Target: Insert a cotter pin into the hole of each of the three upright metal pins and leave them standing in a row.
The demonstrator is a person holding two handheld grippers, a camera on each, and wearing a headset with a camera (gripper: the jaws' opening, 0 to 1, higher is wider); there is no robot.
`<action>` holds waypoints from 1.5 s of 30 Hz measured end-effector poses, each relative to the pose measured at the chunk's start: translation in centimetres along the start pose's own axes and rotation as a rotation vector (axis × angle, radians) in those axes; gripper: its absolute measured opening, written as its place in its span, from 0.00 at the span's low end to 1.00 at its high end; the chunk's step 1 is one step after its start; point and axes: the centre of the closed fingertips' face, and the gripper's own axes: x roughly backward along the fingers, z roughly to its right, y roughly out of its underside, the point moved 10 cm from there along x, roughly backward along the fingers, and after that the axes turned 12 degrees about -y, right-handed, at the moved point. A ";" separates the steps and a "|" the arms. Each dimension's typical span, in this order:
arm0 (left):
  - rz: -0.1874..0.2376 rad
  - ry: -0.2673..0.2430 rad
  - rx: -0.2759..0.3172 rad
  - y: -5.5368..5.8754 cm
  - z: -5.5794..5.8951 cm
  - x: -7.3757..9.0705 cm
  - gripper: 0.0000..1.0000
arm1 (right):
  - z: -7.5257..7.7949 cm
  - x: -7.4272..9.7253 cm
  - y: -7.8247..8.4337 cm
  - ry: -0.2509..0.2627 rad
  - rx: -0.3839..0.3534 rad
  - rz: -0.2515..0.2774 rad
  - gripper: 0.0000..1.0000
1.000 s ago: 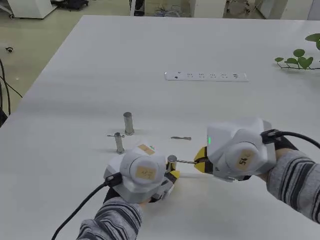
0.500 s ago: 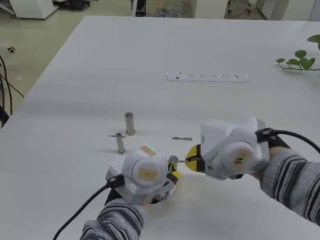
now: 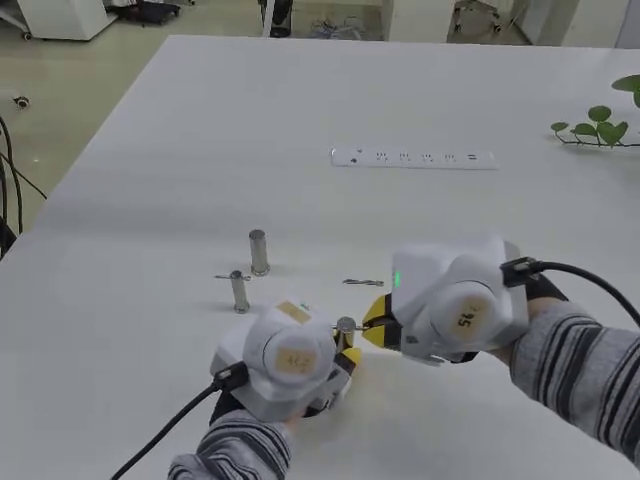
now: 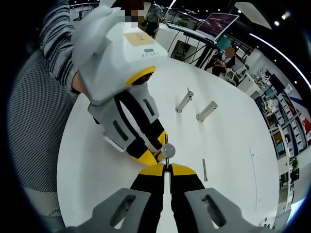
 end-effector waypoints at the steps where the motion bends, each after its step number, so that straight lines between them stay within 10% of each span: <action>1: -0.001 -0.006 0.004 0.0 0.1 0.0 0.10 | 0.0 0.0 -0.1 0.001 0.005 -0.004 0.00; 45: 0.005 -0.038 0.031 0.2 0.3 0.0 0.10 | 0.0 0.0 -0.1 0.001 -0.042 0.010 0.00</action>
